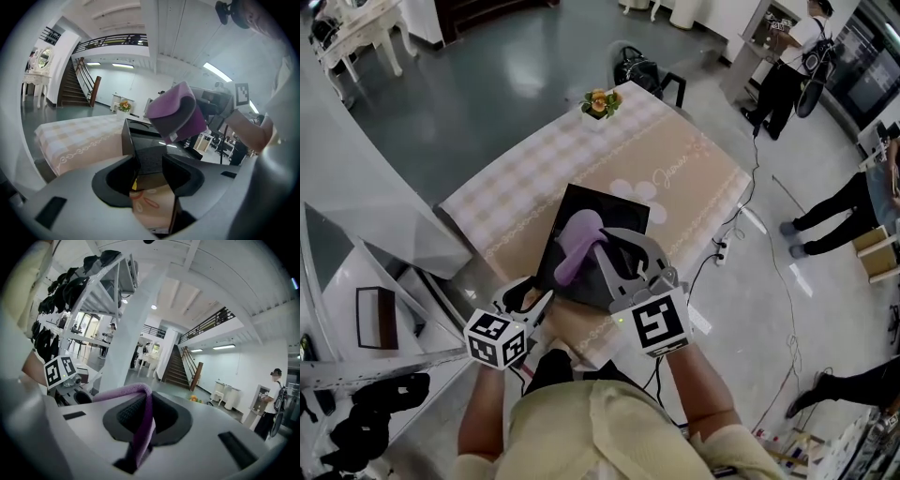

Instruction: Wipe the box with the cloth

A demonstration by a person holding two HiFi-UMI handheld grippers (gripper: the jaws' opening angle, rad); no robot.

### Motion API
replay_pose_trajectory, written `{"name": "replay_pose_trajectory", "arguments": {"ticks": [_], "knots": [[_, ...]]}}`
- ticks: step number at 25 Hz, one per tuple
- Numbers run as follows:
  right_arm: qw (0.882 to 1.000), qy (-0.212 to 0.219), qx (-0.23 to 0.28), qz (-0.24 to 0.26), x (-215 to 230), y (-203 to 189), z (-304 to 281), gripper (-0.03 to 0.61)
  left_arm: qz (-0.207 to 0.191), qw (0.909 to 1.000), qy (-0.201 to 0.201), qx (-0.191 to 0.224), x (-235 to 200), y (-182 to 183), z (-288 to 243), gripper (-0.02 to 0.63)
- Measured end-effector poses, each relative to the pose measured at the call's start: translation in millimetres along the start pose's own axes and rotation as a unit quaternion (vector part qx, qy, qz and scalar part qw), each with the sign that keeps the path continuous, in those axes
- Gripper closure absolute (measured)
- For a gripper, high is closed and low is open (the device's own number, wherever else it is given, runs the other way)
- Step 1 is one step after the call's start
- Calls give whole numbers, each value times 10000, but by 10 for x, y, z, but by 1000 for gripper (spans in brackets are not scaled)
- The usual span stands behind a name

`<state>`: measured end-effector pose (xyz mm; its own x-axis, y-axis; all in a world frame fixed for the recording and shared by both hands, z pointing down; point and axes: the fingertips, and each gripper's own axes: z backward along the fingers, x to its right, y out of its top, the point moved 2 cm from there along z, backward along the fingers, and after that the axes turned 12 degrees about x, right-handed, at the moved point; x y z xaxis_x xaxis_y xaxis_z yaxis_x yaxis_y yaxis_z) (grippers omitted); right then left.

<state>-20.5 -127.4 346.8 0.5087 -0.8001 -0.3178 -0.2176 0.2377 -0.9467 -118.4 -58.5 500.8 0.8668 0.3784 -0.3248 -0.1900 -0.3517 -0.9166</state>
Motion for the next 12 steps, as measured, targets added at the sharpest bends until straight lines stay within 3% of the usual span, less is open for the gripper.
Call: {"name": "replay_pose_trajectory", "arguments": {"ticks": [3,7,12], "knots": [[9983,497,-54,307,-286,-98,-145,531,-41,10000,-30,-7,8,2,7,416],[9865,1178,-698,902,-673,-500,-288,531,-67,10000,-50,-7,5,-20,22,416],[9723,1682,-1330,929,-889,-850,-329,531,-118,9999,-30,-29,3,-42,26,416]]}}
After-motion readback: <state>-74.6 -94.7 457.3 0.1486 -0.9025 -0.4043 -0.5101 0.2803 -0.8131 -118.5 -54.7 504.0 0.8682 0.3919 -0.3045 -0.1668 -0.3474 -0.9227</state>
